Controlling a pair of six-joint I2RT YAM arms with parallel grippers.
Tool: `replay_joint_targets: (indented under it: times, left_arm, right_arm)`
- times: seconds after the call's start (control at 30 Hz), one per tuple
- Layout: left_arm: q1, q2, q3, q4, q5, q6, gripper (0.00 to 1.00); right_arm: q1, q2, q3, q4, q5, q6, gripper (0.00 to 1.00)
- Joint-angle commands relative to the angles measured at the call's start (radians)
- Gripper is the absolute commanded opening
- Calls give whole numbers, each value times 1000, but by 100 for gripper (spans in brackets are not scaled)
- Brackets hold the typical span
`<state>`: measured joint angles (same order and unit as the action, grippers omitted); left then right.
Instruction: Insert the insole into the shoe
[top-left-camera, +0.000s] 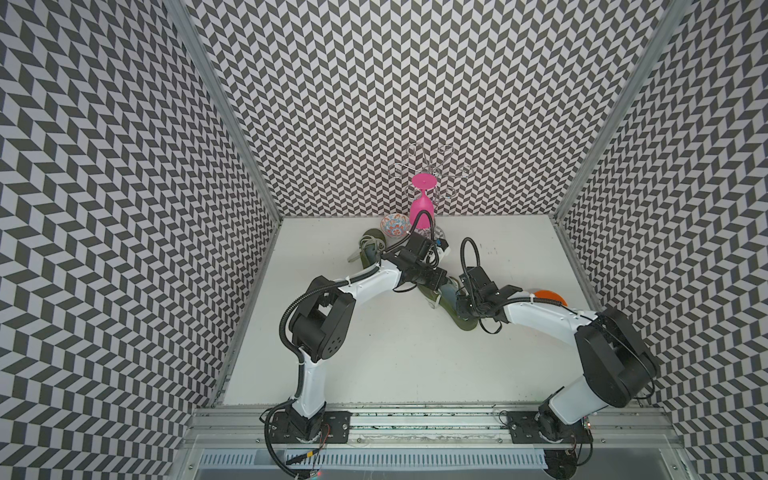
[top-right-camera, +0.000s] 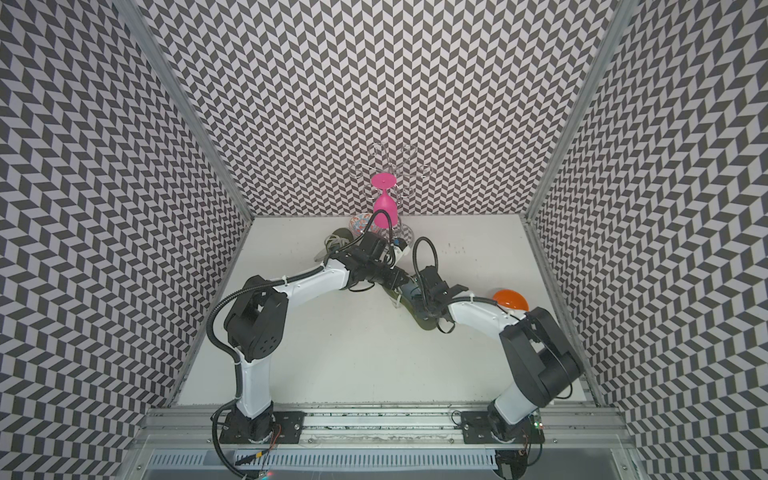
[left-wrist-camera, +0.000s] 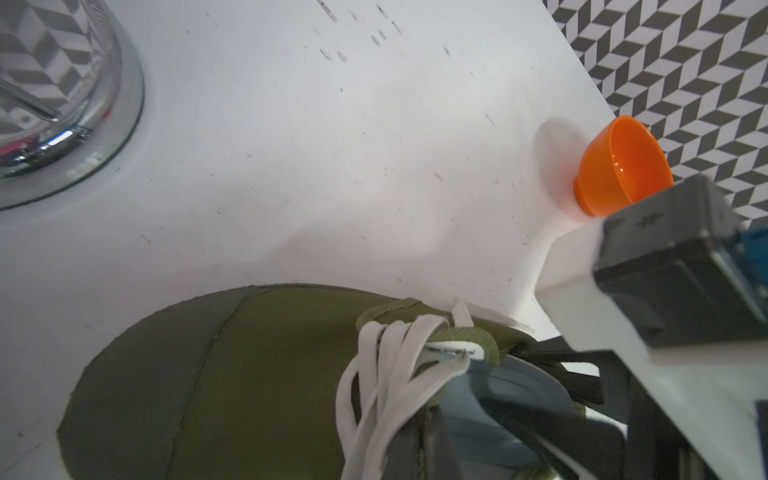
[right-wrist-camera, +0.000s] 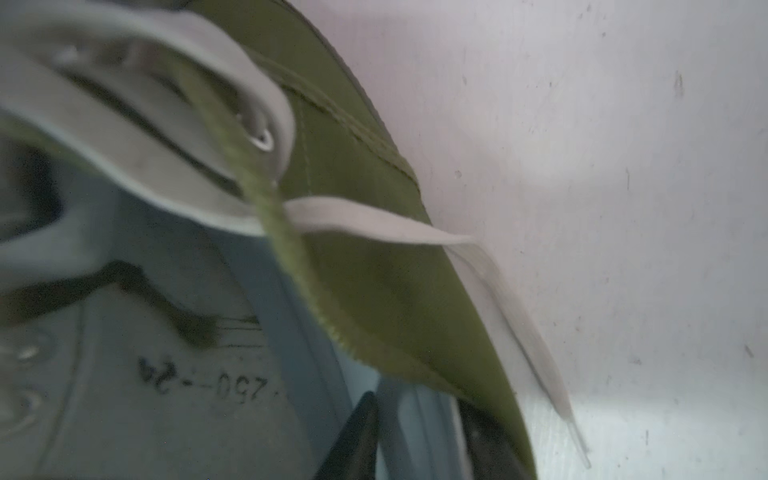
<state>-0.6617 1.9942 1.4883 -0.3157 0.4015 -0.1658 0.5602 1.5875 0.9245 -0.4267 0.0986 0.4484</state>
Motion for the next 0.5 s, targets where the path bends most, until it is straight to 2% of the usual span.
replay_joint_targets:
  times: [0.0, 0.27, 0.4, 0.47]
  left_arm:
    - [-7, -54, -46, 106, -96, -80, 0]
    - [-10, -30, -26, 88, -158, -81, 0]
    - [-10, -26, -18, 94, -166, -83, 0]
    - [-10, -19, -5, 86, -166, -81, 0]
  right_arm:
    - [3, -3, 54, -79, 25, -2, 47]
    - [-17, -41, 133, -177, 71, -12, 55]
    - [-32, -65, 129, -193, 71, -9, 54]
    - [-44, -67, 109, -185, 53, -12, 50]
